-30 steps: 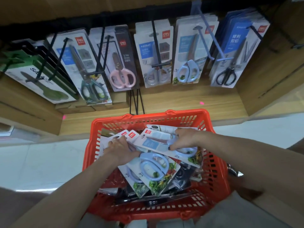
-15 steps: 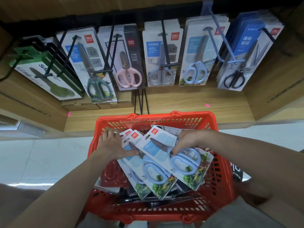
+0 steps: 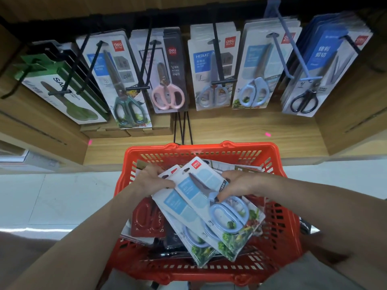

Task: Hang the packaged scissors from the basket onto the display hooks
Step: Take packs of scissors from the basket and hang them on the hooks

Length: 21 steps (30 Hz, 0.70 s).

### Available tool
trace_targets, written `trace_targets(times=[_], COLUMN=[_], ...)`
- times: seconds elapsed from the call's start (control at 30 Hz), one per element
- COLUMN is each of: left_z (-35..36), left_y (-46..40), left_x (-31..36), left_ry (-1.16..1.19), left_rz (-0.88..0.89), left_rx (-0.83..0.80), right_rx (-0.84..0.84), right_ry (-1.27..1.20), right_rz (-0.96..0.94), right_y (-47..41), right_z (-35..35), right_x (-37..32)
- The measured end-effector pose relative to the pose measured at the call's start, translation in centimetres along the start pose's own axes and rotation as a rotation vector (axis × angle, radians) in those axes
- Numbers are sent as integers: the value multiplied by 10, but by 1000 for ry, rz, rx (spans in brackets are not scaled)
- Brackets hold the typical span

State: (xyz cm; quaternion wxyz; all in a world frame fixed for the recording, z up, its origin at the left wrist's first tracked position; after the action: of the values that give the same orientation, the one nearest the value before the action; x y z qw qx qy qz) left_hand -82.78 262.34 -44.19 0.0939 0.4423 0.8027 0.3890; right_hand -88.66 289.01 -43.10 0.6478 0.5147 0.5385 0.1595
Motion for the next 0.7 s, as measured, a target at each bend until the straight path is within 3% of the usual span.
trace_targets(times=[0.27,0.47,0.7], left_z=[-5,24,37], left_y=[23,42,58], left_x=[2,4,8], left_ry=[517,884,1062], left_rz=[-45,-30,-37], left_rx=[23,-178,-46], right_rx=[12,4,41], right_ry=[141,172,118], right_rz=[-72,-59,-59], right_y=[9,20,23], right_z=[8,13,13], right_x=[-13,-7,3])
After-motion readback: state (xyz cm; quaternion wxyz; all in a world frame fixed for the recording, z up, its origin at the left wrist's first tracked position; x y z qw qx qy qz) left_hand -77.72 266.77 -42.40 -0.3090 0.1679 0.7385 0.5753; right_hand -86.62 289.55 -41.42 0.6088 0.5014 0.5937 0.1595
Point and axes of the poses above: each hand's wrist, its own y-axis away from the middle knuckle, its own z-axis out of the palm, x = y × z, the point moved 4 cm from there along -y, towards the middle knuckle, and after that the axes turned 15 degrees about -y, right-handed, at the moved point
